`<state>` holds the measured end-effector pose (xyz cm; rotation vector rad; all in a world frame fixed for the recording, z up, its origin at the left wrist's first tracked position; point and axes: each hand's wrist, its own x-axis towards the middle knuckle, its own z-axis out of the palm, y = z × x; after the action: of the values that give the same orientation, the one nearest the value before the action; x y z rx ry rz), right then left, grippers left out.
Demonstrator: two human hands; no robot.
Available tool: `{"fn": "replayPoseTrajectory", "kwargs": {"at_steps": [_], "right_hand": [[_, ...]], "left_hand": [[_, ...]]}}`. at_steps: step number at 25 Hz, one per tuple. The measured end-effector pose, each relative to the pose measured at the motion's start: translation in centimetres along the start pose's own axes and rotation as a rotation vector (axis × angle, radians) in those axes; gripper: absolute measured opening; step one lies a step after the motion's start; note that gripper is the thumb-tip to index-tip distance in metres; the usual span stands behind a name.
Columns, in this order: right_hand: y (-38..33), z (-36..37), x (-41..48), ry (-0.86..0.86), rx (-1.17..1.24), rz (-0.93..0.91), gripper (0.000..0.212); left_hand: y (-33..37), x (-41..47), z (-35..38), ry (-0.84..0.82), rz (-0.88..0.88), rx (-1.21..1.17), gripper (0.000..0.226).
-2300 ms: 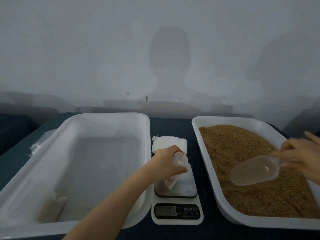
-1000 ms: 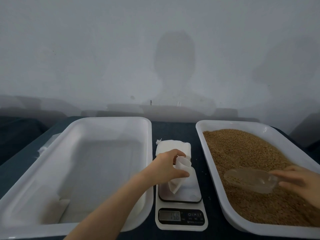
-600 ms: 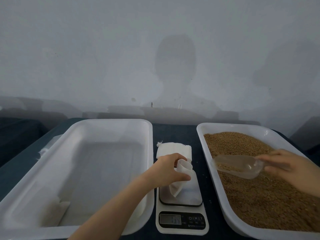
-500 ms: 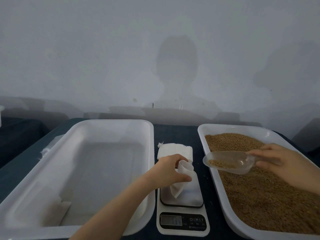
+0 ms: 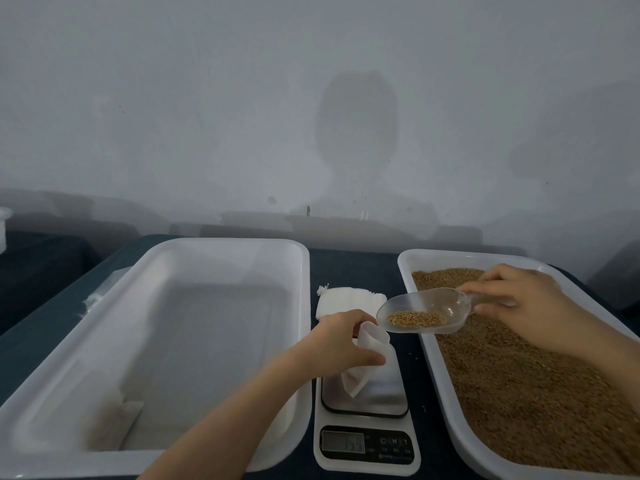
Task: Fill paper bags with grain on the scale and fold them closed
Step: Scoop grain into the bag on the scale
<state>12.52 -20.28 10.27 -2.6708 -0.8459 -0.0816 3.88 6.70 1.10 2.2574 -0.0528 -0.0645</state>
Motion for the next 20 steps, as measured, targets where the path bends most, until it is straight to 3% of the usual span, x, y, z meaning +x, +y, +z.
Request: {"fn": "replayPoseTrajectory", "kwargs": {"at_steps": [12, 20], "right_hand": [[-2.0, 0.3, 0.8, 0.023, -0.126, -0.057, 0.032], [-5.3, -0.6, 0.8, 0.041, -0.328, -0.251, 0.030]], "left_hand": [[-0.3, 0.2, 0.1, 0.015, 0.030, -0.047, 0.048], [-0.2, 0.2, 0.0, 0.011, 0.017, -0.076, 0.054]]}}
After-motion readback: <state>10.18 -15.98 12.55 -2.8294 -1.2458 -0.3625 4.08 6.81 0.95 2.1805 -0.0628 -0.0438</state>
